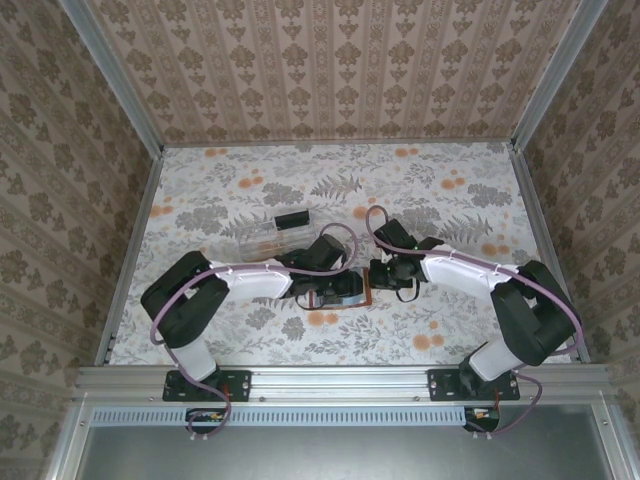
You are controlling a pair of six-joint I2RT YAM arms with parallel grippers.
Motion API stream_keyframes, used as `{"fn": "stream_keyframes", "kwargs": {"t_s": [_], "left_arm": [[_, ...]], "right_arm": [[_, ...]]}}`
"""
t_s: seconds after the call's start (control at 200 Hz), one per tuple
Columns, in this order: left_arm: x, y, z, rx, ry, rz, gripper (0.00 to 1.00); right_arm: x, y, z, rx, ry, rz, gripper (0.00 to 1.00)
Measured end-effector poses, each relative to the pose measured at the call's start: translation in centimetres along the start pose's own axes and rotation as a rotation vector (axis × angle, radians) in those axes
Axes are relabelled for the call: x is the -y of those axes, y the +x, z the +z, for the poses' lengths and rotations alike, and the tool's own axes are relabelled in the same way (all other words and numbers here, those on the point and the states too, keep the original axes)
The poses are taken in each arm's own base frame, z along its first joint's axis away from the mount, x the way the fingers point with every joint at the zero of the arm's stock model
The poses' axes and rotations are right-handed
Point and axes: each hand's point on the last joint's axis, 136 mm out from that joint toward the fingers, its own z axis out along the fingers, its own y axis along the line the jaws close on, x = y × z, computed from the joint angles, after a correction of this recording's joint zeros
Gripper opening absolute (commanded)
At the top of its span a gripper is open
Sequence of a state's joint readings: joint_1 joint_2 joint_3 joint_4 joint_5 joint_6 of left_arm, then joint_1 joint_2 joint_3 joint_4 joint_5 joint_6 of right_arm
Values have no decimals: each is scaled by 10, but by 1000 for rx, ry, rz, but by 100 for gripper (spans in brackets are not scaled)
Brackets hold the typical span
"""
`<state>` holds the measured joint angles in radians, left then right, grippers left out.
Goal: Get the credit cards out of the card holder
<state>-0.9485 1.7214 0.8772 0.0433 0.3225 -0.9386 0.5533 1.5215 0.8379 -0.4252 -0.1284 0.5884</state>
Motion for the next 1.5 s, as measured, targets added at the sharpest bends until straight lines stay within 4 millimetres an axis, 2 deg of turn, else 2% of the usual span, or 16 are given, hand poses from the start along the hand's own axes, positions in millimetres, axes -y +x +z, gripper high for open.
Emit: {"fn": "stream_keyframes", "kwargs": {"t_s": [0.25, 0.395, 0.5, 0.725, 0.935, 1.15, 1.315, 1.44, 1.5], "left_arm": [[-2, 3, 7, -24, 0, -6, 32], [-3, 2, 5, -19, -8, -9, 32], [-1, 1, -5, 4, -7, -6, 32], [-2, -8, -40, 88, -10, -10, 33], [-16, -6, -52, 120, -39, -23, 32], [-41, -2, -65, 152, -93, -59, 31], [-61, -6, -80, 195, -129, -99, 23], [-79, -6, -83, 200, -160, -128, 16], [-83, -6, -82, 194, -172, -131, 15]], "right_arm": [[2, 0, -2, 5, -4, 23, 26], [0, 0, -5, 11, -12, 24, 31], [-1, -1, -6, 14, -16, 25, 35], [-3, -1, -8, 15, -30, 33, 47], [-15, -8, -14, 27, -66, 35, 60], [-31, -11, -15, 30, -89, 6, 52], [-36, -4, -11, 14, -75, -21, 50], [-41, -7, -15, 35, -75, -35, 36], [-45, -9, -19, 50, -83, -47, 34]]}}
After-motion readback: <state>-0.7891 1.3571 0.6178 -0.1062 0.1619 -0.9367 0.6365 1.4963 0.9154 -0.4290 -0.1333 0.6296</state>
